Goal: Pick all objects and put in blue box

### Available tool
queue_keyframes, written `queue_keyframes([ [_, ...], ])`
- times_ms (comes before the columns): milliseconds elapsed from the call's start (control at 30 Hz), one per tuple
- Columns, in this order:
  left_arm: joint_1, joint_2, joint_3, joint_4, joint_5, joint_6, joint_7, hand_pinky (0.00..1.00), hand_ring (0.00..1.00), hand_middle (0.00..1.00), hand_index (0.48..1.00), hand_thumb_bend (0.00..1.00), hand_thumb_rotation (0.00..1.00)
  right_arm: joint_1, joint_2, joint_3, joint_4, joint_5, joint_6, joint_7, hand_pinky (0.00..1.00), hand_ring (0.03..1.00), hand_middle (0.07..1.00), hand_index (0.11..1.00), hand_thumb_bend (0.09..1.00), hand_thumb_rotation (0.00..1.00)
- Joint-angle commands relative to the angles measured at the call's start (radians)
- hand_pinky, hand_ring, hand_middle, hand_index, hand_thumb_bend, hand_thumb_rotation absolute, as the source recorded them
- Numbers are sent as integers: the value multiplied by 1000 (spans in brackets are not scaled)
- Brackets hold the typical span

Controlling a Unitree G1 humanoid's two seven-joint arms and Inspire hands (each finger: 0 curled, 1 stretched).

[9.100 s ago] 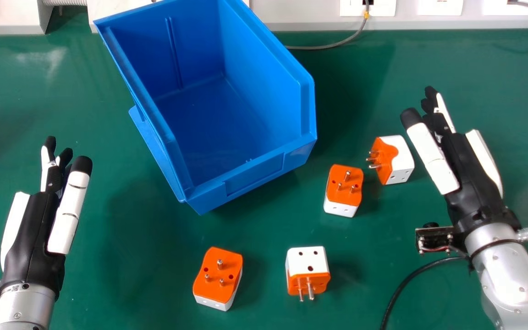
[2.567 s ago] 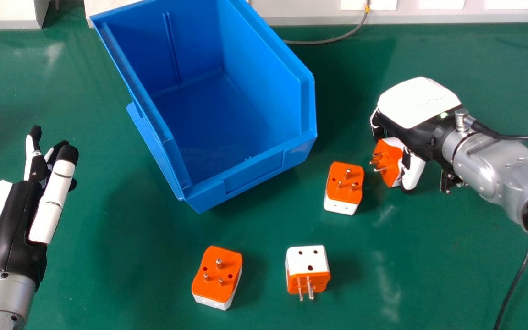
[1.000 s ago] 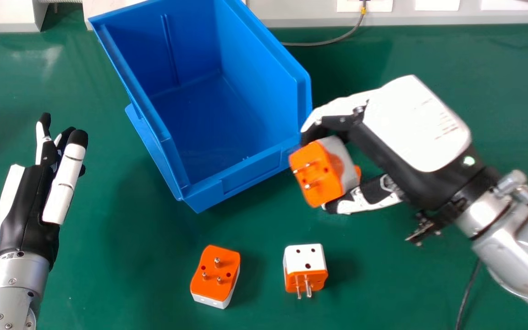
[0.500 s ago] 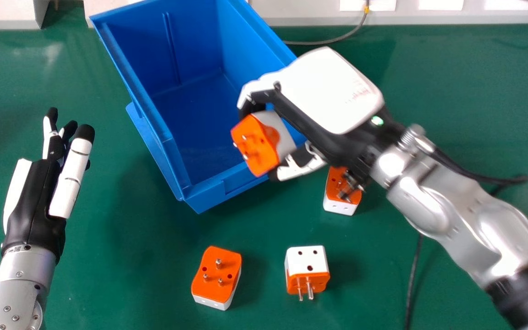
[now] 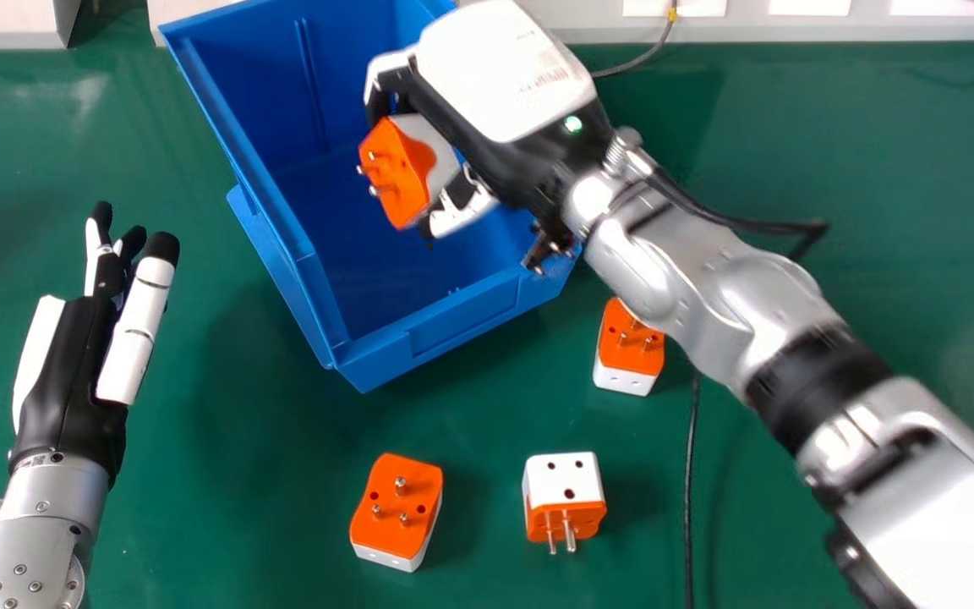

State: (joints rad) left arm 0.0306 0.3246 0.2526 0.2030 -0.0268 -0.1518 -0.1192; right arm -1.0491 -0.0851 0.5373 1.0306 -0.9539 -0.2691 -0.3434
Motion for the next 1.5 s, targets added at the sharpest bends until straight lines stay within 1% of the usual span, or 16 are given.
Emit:
queue_keyframes([
  [0, -2, 0, -2, -23, 7, -19, 9, 919, 978, 994, 970, 537, 982, -105, 41, 16, 87, 9, 30, -35, 321, 428, 506, 574, 487, 0],
  [233, 15, -8, -6, -51, 7, -19, 8, 916, 978, 992, 972, 544, 980, -186, 103, 61, 229, 23, 85, -35, 322, 411, 494, 569, 489, 0],
  [400, 31, -16, -8, -76, 7, -20, 12, 916, 977, 991, 972, 544, 980, -217, 127, 88, 267, 25, 109, 25, 321, 404, 489, 567, 489, 0],
  [467, 35, -21, -11, -88, 9, -16, 16, 916, 975, 987, 970, 542, 980, -223, 131, 90, 272, 34, 108, 47, 259, 323, 467, 535, 502, 0],
  [600, 42, -32, -16, -114, 10, -7, 19, 915, 973, 984, 963, 539, 978, -220, 137, 112, 278, 24, 112, 56, 237, 278, 452, 513, 513, 0],
  [700, 47, -38, -19, -131, 12, 2, 20, 915, 972, 982, 958, 538, 976, -216, 138, 128, 282, 19, 118, 57, 278, 323, 463, 514, 514, 0],
  [900, 47, -47, -24, -153, 13, 28, 25, 916, 970, 979, 955, 541, 974, -195, 141, 147, 286, 27, 135, 73, 306, 355, 476, 505, 516, 0],
  [1100, 42, -52, -31, -165, 15, 51, 31, 911, 965, 972, 951, 541, 969, -180, 151, 108, 283, 90, 152, 115, 346, 393, 494, 507, 516, 0],
  [1200, 40, -49, -33, -163, 13, 58, 32, 909, 963, 970, 951, 541, 966, -172, 141, 112, 273, 101, 131, 109, 349, 412, 511, 515, 510, 0],
  [1233, 38, -48, -34, -162, 13, 59, 33, 908, 963, 970, 951, 541, 966, -169, 140, 109, 270, 109, 127, 108, 367, 480, 556, 511, 502, 0],
  [1267, 37, -48, -36, -162, 14, 59, 34, 908, 963, 970, 951, 541, 966, -165, 141, 105, 268, 115, 126, 104, 367, 480, 556, 511, 502, 0],
  [1300, 36, -49, -37, -163, 15, 61, 36, 908, 962, 969, 952, 541, 965, -161, 141, 101, 266, 121, 125, 99, 417, 552, 615, 508, 501, 24],
  [1333, 35, -49, -39, -164, 16, 63, 37, 907, 962, 969, 953, 540, 964, -156, 140, 99, 264, 125, 123, 92, 524, 671, 729, 648, 535, 57],
  [1400, 32, -50, -41, -159, 17, 59, 38, 907, 962, 968, 953, 540, 963, -147, 137, 98, 260, 131, 115, 76, 597, 751, 807, 745, 558, 84],
  [1433, 29, -50, -41, -154, 18, 55, 38, 907, 962, 968, 953, 540, 963, -143, 134, 97, 259, 134, 110, 70, 597, 751, 807, 745, 558, 84],
  [1467, 27, -50, -42, -149, 19, 51, 38, 907, 962, 969, 954, 540, 963, -139, 132, 98, 258, 136, 106, 61, 626, 784, 838, 783, 567, 96],
])
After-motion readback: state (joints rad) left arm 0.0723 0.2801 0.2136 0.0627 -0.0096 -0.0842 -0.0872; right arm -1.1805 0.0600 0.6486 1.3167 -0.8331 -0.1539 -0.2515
